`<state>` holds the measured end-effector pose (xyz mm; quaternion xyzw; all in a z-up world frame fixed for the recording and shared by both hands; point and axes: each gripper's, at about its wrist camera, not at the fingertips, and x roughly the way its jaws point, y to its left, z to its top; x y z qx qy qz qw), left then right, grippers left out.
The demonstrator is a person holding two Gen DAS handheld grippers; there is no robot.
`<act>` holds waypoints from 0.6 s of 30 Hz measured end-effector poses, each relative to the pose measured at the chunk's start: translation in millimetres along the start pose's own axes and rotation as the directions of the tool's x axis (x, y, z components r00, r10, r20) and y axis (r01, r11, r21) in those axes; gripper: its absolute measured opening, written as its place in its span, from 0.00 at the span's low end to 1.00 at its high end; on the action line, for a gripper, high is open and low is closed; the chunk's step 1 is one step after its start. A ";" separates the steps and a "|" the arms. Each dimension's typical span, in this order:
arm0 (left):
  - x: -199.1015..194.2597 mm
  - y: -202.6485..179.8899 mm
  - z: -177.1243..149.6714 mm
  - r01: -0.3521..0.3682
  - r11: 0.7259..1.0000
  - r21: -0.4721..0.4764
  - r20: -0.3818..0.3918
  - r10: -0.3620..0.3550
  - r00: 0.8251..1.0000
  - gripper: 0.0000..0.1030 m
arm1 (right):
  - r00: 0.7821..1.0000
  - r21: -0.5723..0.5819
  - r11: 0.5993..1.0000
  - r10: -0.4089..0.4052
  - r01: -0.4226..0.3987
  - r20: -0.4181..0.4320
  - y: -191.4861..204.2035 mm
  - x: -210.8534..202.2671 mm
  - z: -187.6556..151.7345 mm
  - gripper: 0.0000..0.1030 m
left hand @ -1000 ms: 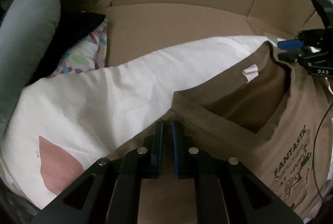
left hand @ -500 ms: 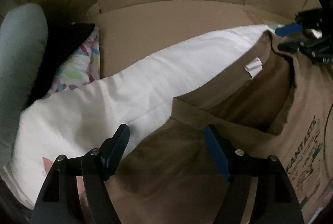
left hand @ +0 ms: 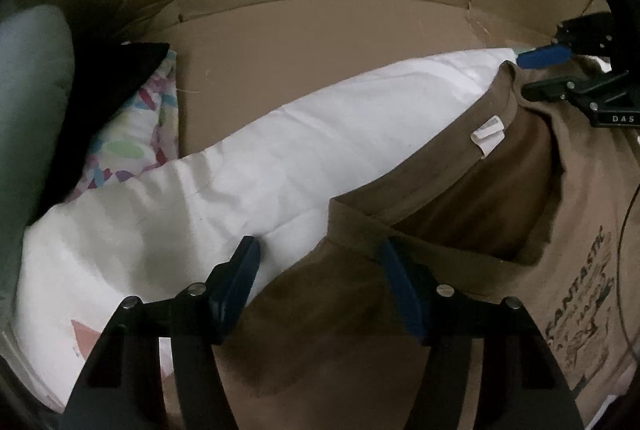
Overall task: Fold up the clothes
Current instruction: 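Move both open grippers over the shirt collar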
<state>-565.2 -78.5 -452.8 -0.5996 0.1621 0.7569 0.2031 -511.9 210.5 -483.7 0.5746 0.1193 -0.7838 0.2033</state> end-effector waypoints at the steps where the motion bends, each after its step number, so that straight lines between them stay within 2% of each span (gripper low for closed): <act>1: -0.6 -1.3 -0.1 0.001 1.000 0.006 0.003 -0.001 1.000 0.47 | 1.000 -0.006 1.000 -0.004 0.004 -0.004 1.3 2.1 1.5 0.31; 2: -1.8 -3.0 0.1 -0.004 1.000 0.017 0.003 0.004 1.000 0.45 | 1.000 -0.011 1.000 -0.008 0.008 -0.004 2.3 3.0 2.6 0.30; 4: -4.3 -6.3 0.5 -0.015 0.999 0.039 0.005 0.014 1.000 0.27 | 1.000 -0.023 1.000 -0.011 0.011 -0.006 5.3 3.5 3.3 0.21; 7: -8.7 -9.5 0.9 -0.026 0.998 0.064 0.012 0.025 1.000 0.10 | 0.999 -0.079 0.996 -0.033 0.032 -0.008 16.5 1.1 2.5 0.08; 10: -17.7 -4.4 1.0 -0.013 0.999 0.049 0.037 0.011 0.999 0.07 | 0.998 -0.133 0.989 -0.069 0.069 0.004 24.4 -4.2 1.3 0.06; 15: -34.4 -0.6 1.5 -0.020 0.999 0.031 0.107 0.017 0.994 0.07 | 0.993 -0.088 0.991 -0.090 0.097 0.080 17.1 -23.7 2.7 0.06; 18: -33.5 2.8 2.6 -0.026 1.000 0.010 0.124 0.025 0.992 0.07 | 0.990 -0.079 0.991 -0.104 0.112 0.091 19.2 -23.7 3.3 0.06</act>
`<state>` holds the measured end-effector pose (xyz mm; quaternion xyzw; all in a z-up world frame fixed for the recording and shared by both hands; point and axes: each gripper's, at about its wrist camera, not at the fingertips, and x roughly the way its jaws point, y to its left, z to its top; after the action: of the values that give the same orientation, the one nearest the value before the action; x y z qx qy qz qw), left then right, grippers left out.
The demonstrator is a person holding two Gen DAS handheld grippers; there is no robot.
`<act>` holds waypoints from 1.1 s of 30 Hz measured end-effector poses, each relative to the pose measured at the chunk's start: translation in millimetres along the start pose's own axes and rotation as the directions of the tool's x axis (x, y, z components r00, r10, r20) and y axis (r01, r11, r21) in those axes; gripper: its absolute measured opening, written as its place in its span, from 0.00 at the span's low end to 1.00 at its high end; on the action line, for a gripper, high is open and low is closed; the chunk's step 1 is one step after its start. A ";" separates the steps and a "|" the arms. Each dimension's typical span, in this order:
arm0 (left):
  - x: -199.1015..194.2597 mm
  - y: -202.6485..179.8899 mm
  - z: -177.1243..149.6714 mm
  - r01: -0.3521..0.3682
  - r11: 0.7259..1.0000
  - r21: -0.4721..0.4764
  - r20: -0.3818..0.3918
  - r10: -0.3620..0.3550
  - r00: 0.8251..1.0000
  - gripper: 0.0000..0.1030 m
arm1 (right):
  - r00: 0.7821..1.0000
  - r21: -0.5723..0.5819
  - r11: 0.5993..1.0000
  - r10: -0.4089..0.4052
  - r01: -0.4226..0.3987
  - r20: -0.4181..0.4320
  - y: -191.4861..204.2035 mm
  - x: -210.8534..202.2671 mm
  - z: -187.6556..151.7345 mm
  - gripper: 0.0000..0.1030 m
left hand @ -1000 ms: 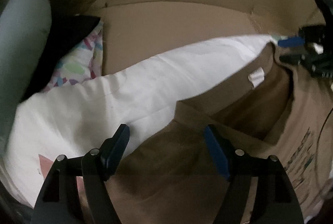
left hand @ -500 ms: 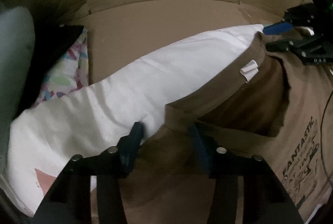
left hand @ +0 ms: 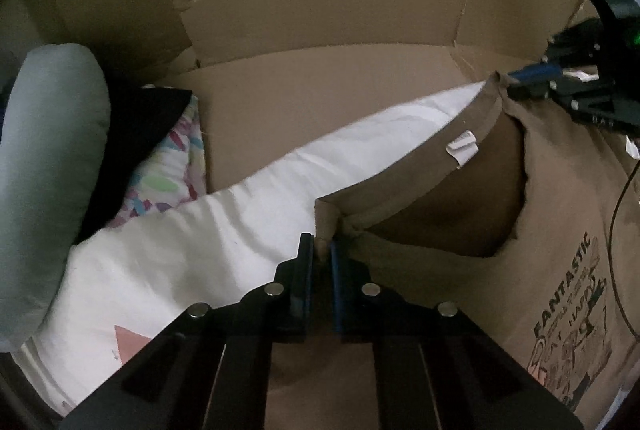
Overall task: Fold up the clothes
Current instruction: 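Move both open grippers over the shirt collar, then grasp the collar rim with the right gripper while the left gripper hovers open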
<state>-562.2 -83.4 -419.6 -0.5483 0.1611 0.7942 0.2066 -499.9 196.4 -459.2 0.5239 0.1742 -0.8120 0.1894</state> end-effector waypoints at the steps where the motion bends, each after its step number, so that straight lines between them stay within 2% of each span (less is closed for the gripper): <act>1: 4.4 1.9 -0.4 -0.004 1.000 -0.005 -0.002 0.004 1.000 0.07 | 1.000 0.001 1.000 -0.008 0.008 -0.004 0.8 3.1 2.5 0.06; 6: 33.9 3.7 -0.1 -0.032 0.996 -0.080 -0.069 0.027 0.997 0.12 | 0.999 0.054 0.998 -0.018 0.021 -0.044 5.0 23.5 12.6 0.06; 8: 33.4 6.1 2.5 -0.043 0.992 -0.116 -0.061 0.036 0.997 0.14 | 0.998 0.092 0.996 -0.010 0.016 -0.069 0.8 30.2 15.2 0.08; 11: 16.0 10.0 6.4 -0.102 0.987 -0.125 0.006 0.103 0.995 0.36 | 0.999 0.190 0.981 0.041 -0.037 -0.018 -9.0 16.7 22.8 0.14; 12: 9.1 12.6 7.2 -0.116 0.984 -0.135 0.033 0.122 0.992 0.50 | 0.997 0.225 0.972 0.068 -0.071 0.023 -14.0 7.5 25.2 0.21; 13: -0.1 18.4 7.5 -0.117 0.980 -0.160 0.067 0.129 0.989 0.57 | 0.995 0.256 0.962 0.079 -0.092 0.060 -18.9 -1.6 26.7 0.31; 15: -14.6 31.6 8.3 -0.092 0.972 -0.218 0.111 0.118 0.987 0.57 | 0.989 0.302 0.945 0.096 -0.126 0.113 -26.1 -15.6 28.8 0.36; 17: -25.7 41.0 5.4 -0.061 0.965 -0.256 0.140 0.100 0.985 0.57 | 0.984 0.321 0.935 0.112 -0.151 0.137 -27.1 -26.2 30.1 0.36; 21: -32.0 42.8 -9.4 -0.050 0.967 -0.248 0.156 0.091 0.984 0.57 | 0.986 0.286 0.948 0.111 -0.143 0.124 -19.4 -39.3 20.6 0.36; 23: -28.8 39.9 -17.6 -0.032 0.964 -0.263 0.148 0.073 0.986 0.57 | 0.986 0.277 0.948 0.129 -0.154 0.107 -12.9 -35.7 13.9 0.30; 25: -27.0 34.9 -27.0 -0.019 0.963 -0.269 0.144 0.060 0.988 0.57 | 0.987 0.265 0.952 0.136 -0.155 0.089 -3.8 -32.6 4.4 0.19; 26: -26.4 32.0 -32.2 -0.013 0.964 -0.267 0.143 0.053 0.988 0.57 | 0.987 0.258 0.954 0.137 -0.154 0.082 0.5 -31.6 -0.8 0.18; 27: -26.6 28.3 -38.4 -0.003 0.966 -0.260 0.144 0.042 0.989 0.55 | 0.987 0.254 0.954 0.141 -0.156 0.077 3.0 -31.1 -4.5 0.17; 28: -26.4 24.5 -44.0 0.003 0.967 -0.253 0.142 0.034 0.989 0.41 | 0.987 0.253 0.954 0.146 -0.160 0.074 6.9 -29.7 -7.4 0.16; 31: -24.0 13.8 -57.3 0.030 0.971 -0.238 0.131 0.002 0.991 0.17 | 0.988 0.257 0.954 0.146 -0.156 0.059 13.3 -28.5 -19.4 0.13; 33: -17.8 6.0 -62.8 0.051 0.974 -0.222 0.122 -0.024 0.992 0.15 | 0.989 0.267 0.952 0.143 -0.151 0.050 15.1 -25.4 -25.8 0.10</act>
<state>-509.2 -121.6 -424.5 -0.5231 0.0473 0.8343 0.1673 -462.6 198.8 -447.3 0.5440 0.0198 -0.8196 0.1787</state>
